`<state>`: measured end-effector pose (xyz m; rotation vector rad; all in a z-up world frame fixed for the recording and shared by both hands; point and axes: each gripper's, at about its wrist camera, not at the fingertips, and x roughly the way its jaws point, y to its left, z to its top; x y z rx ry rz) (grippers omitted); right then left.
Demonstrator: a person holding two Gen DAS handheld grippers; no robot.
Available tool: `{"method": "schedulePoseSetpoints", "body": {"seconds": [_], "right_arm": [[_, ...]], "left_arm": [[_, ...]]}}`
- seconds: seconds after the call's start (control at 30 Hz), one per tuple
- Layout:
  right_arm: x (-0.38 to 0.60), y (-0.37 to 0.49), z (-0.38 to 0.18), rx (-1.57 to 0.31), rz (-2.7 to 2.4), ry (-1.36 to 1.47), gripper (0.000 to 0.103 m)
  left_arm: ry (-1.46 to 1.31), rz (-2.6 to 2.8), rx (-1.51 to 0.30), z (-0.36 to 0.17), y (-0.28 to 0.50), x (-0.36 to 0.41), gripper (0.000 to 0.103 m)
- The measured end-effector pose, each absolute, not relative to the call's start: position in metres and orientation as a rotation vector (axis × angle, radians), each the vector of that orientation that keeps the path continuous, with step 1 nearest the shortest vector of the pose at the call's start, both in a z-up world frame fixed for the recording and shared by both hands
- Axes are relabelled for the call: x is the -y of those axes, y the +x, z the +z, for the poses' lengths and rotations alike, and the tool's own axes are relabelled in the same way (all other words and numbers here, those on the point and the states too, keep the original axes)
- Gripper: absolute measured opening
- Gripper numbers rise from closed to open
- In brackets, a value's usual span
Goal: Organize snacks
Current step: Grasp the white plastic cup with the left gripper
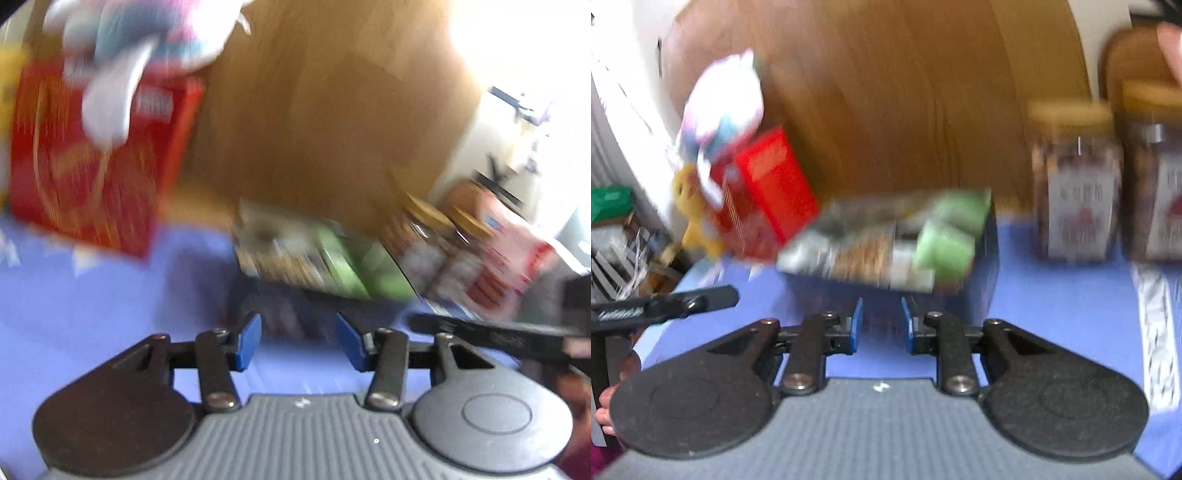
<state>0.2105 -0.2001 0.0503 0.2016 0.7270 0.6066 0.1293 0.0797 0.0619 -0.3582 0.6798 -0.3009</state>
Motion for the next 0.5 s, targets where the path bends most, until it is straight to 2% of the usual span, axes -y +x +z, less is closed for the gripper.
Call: {"method": "schedulePoseSetpoints", "body": {"seconds": [0.23,0.4,0.5], "right_arm": [[0.172,0.189,0.017,-0.856,0.615,0.066,0.027],[0.155,0.157,0.02,-0.918,0.689,0.008,0.027],[0.164,0.122,0.032,-0.889,0.776,0.044,0.027]], "left_arm": [[-0.418,-0.334,-0.808,-0.001,0.067,-0.068,0.043],[-0.446,-0.294,-0.805,0.001,0.048,-0.081,0.044],[-0.48,-0.29,-0.782,0.007,0.039,-0.094,0.044]]}}
